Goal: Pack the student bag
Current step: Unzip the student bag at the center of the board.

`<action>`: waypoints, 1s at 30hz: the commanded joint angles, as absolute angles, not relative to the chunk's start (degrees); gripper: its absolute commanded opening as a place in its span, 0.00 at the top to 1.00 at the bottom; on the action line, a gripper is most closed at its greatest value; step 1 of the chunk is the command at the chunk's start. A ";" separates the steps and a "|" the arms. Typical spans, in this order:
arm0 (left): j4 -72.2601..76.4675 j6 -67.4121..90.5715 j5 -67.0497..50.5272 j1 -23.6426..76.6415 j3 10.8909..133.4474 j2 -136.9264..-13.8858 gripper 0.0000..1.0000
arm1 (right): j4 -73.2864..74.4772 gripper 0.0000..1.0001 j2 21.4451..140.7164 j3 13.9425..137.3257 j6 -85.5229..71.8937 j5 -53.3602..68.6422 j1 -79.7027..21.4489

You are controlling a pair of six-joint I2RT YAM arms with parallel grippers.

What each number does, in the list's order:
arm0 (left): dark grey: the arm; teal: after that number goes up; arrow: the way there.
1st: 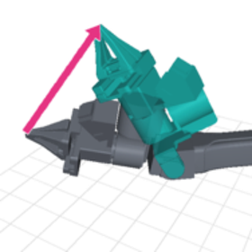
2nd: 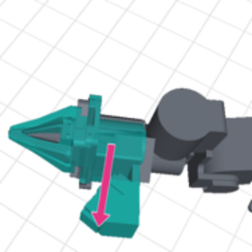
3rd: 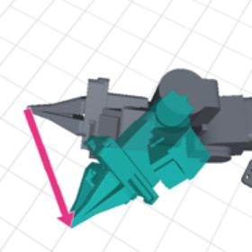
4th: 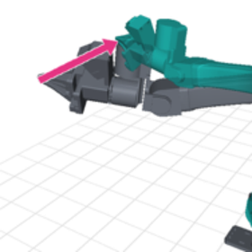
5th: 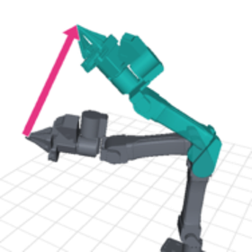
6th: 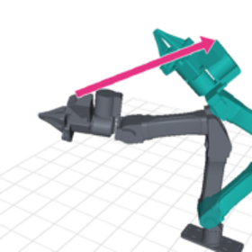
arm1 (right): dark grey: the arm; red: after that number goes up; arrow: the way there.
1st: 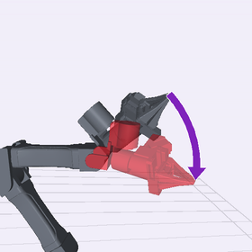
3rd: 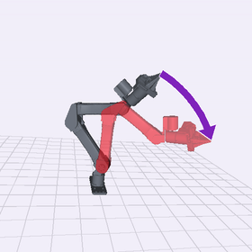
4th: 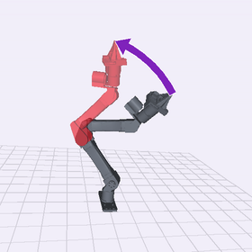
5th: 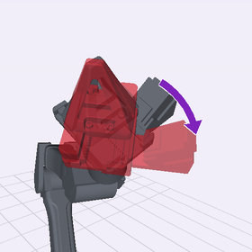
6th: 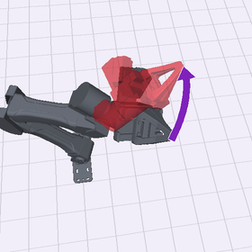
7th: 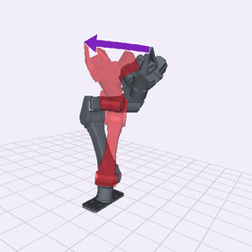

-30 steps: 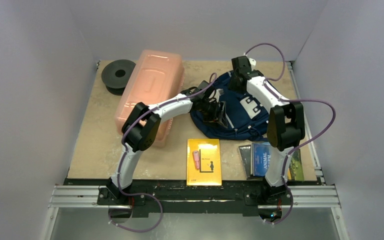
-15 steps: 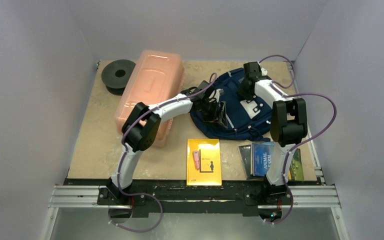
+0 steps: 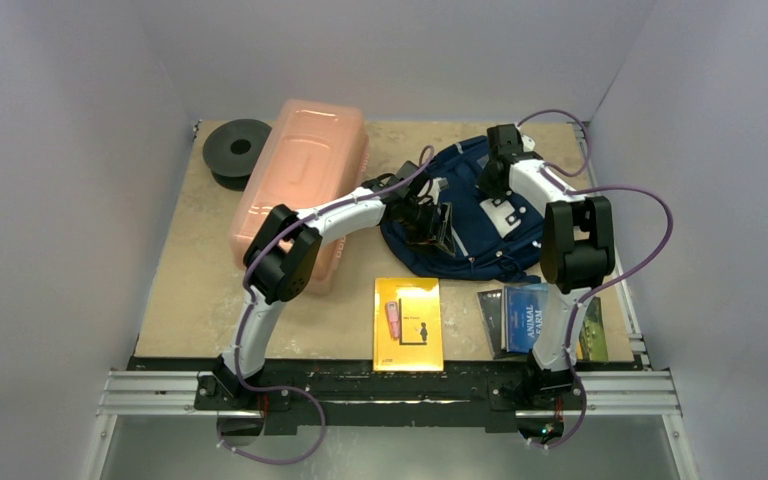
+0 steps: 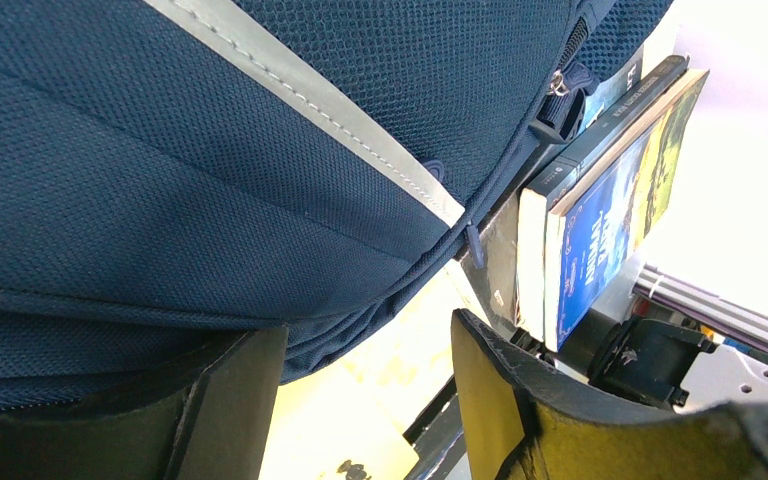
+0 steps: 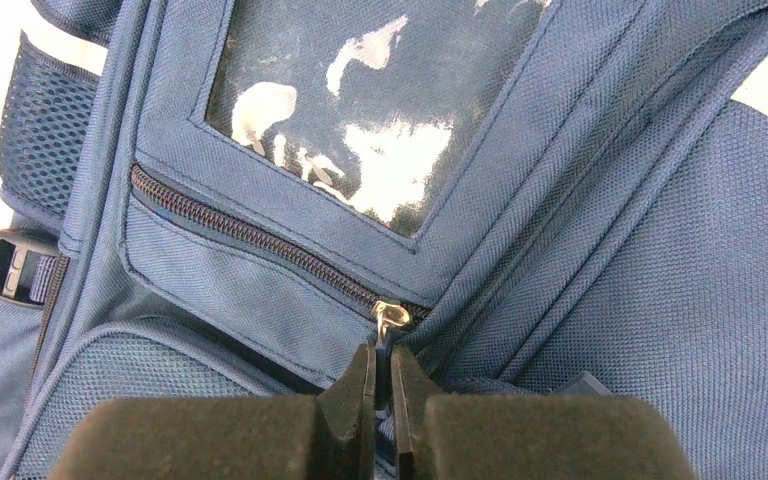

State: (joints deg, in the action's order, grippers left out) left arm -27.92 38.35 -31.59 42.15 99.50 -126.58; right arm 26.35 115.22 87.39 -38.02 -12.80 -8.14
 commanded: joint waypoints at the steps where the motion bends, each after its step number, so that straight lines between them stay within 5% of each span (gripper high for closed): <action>1: -30.06 36.18 -32.51 42.92 101.20 -126.53 0.39 | 25.71 1.00 114.65 87.71 -35.13 -13.64 -8.00; 13: -1.08 48.12 -25.88 40.88 92.44 -114.85 0.40 | 26.17 1.00 113.55 91.71 -26.34 -4.02 -7.65; 19: -5.15 52.99 -26.44 39.68 103.11 -127.51 0.43 | 28.06 1.00 113.23 93.32 -23.77 0.51 -6.89; 30: -11.42 49.70 -25.44 37.90 102.45 -132.91 0.47 | 22.08 0.95 114.29 90.20 -27.22 21.88 -1.15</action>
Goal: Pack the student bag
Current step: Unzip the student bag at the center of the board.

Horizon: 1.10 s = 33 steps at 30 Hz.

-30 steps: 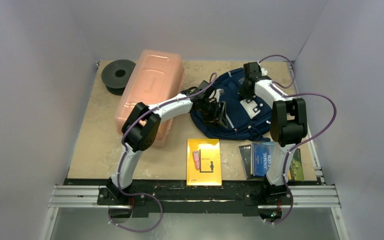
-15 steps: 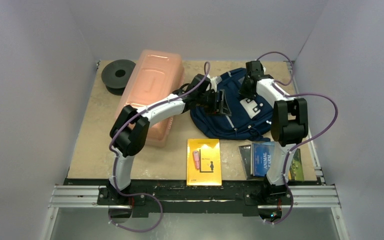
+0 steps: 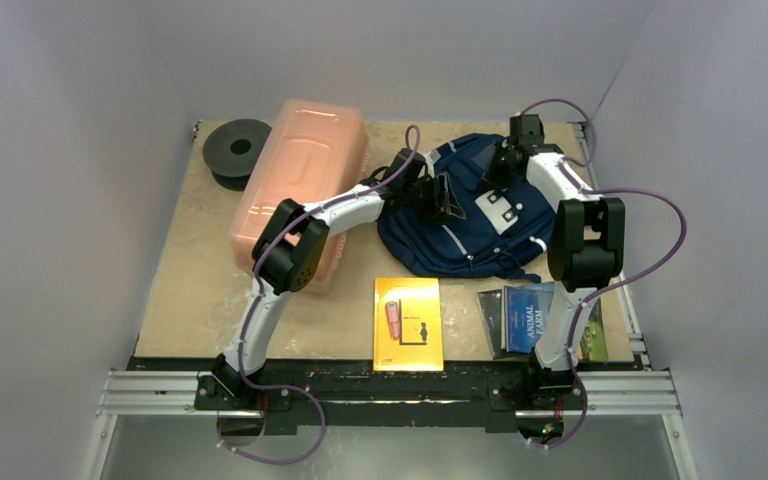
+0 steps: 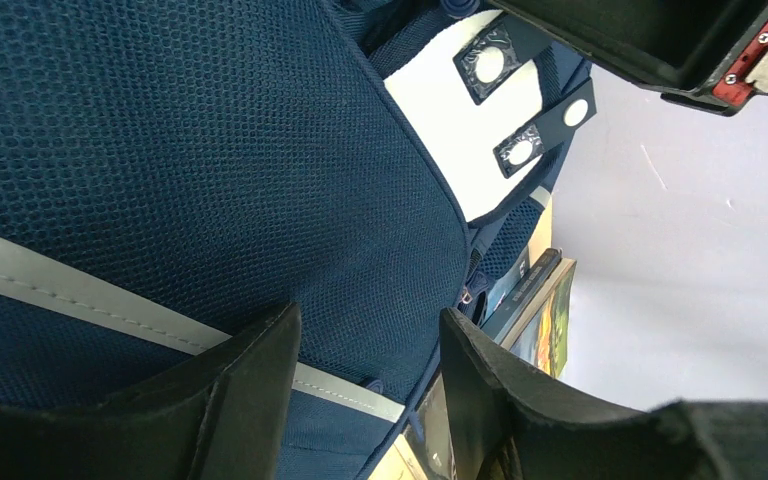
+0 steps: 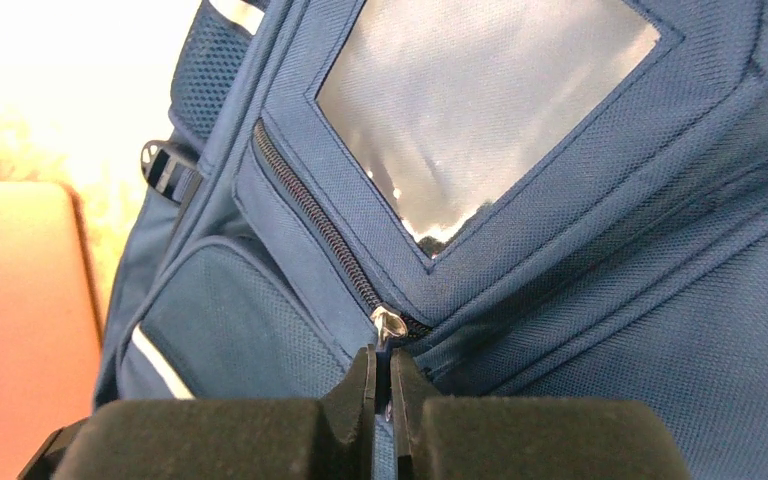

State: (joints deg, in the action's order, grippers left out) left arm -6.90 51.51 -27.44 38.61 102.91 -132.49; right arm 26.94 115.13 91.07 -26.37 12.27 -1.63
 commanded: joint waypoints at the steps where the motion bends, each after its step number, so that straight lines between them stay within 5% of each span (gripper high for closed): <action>1: -11.21 49.73 -25.65 37.75 102.02 -132.83 0.47 | 21.77 0.91 114.46 89.80 -26.80 21.36 -1.14; 13: -11.27 50.70 -26.89 37.66 101.34 -132.63 0.47 | 19.35 0.72 115.58 86.88 -21.72 11.78 -1.14; 22: -10.85 51.64 -26.76 37.64 100.61 -133.18 0.48 | 19.59 0.82 113.67 85.72 -22.59 12.51 -1.23; 26: -10.73 51.95 -26.94 37.75 100.56 -133.25 0.48 | 19.49 0.67 113.30 84.75 -22.75 11.21 -2.43; 31: -10.74 51.95 -26.76 37.73 100.47 -133.18 0.48 | 21.06 0.75 113.53 85.01 -26.16 1.53 -3.85; 33: -10.73 51.95 -26.67 37.76 100.31 -133.11 0.48 | 22.37 0.70 113.60 85.71 -27.98 -3.40 -4.99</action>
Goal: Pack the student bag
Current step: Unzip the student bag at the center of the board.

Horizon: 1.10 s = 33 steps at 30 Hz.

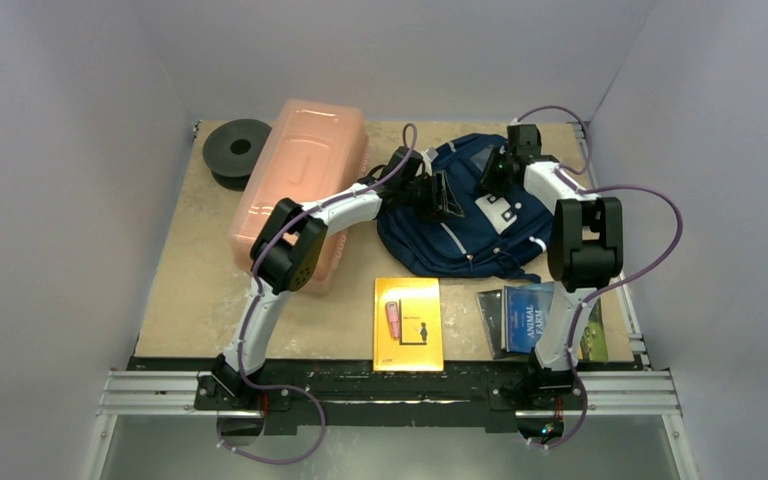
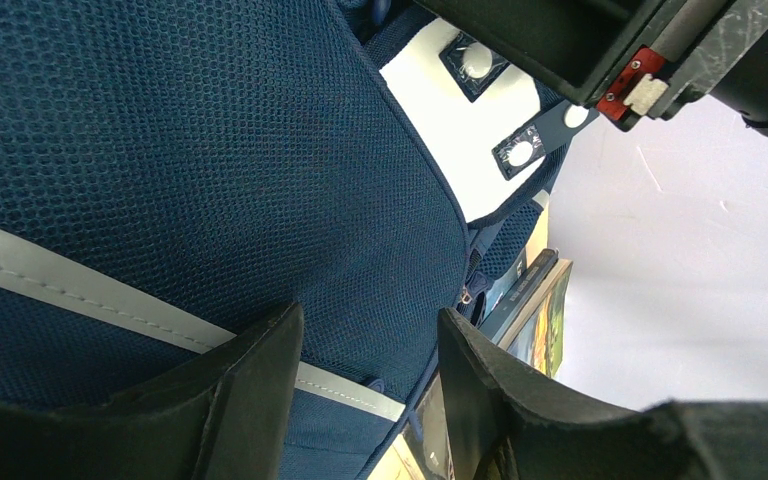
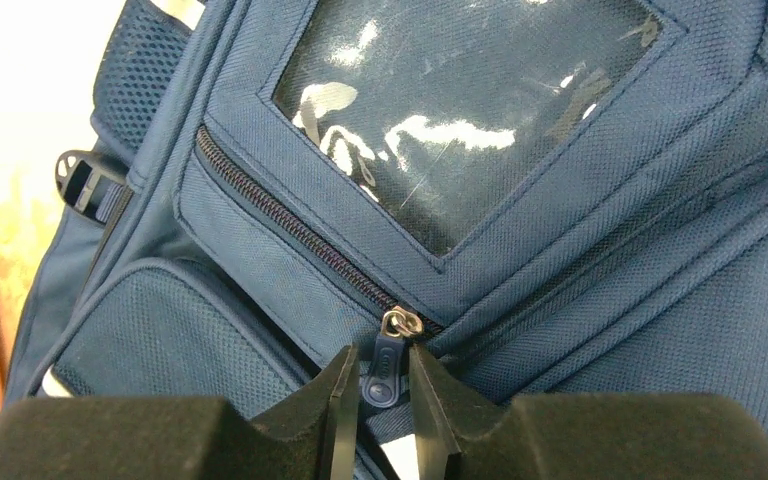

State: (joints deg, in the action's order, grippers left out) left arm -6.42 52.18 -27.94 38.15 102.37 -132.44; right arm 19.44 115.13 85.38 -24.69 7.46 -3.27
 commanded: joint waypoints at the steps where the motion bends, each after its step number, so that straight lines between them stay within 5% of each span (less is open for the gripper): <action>1: -10.77 52.02 -26.53 37.76 100.25 -133.03 0.48 | 23.29 0.70 113.70 86.22 -29.05 -5.25 -5.44; 5: -10.82 52.04 -26.58 37.74 99.96 -132.84 0.48 | 25.93 0.87 113.75 87.35 -31.26 -9.19 -6.52; 14: -10.84 51.55 -26.48 37.74 99.27 -132.71 0.48 | 28.79 1.00 111.02 90.61 -30.15 -2.83 -7.03; 22: -11.42 50.78 -26.46 37.78 99.06 -132.81 0.48 | 28.95 1.00 113.53 93.28 -33.72 17.25 -4.60; 33: -12.46 49.58 -26.88 37.74 100.06 -133.10 0.48 | 9.14 1.00 115.61 84.14 -52.03 38.80 -2.50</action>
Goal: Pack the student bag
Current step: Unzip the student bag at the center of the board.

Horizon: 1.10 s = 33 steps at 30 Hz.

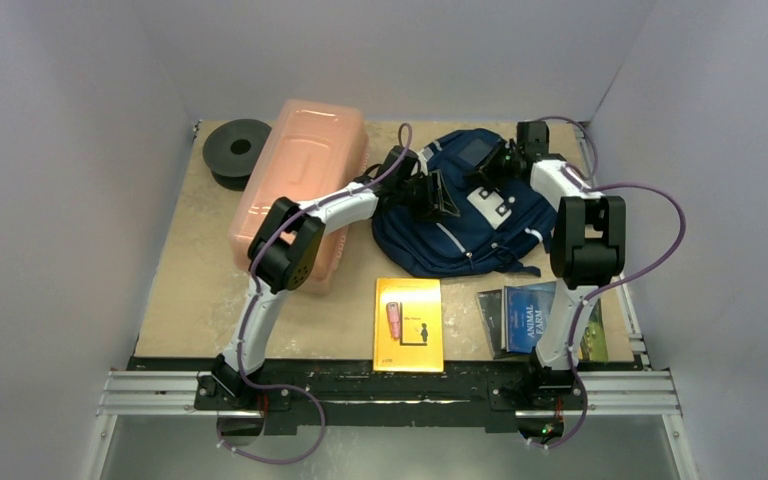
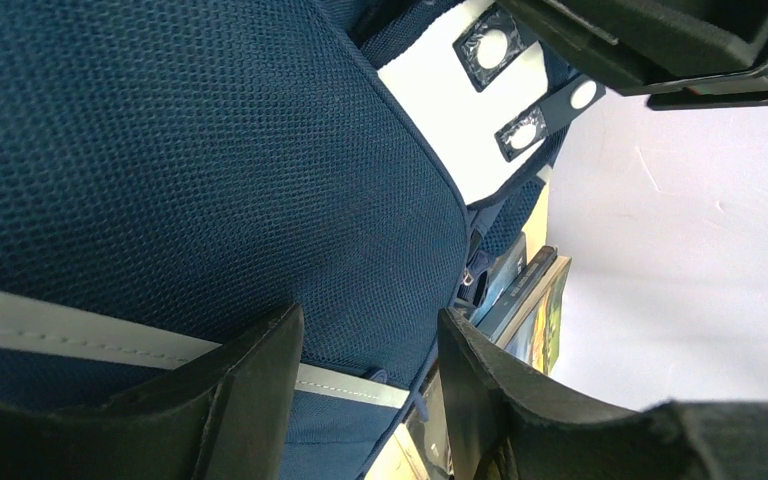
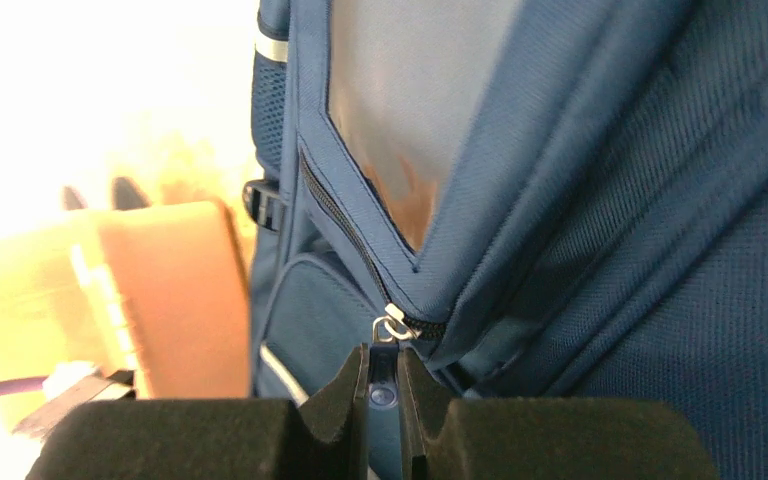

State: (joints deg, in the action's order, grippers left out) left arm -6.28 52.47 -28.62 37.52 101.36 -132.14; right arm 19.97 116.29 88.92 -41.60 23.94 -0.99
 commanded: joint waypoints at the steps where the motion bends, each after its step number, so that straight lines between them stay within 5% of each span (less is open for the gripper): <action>1: -12.40 49.60 -26.88 37.78 100.06 -133.21 0.48 | 6.01 1.00 115.17 82.29 -54.82 38.95 -2.35; 8: -11.57 48.62 -28.97 37.82 100.65 -133.71 0.47 | -9.40 0.99 115.73 75.86 -68.32 37.44 -2.37; 20: -15.55 19.21 -21.82 37.00 107.93 -122.64 0.35 | 6.80 0.43 110.15 77.22 -36.91 27.58 -1.85; 33: -12.24 26.20 -11.92 34.08 132.41 -141.64 0.38 | 7.03 0.56 95.17 64.76 -30.04 18.21 -1.85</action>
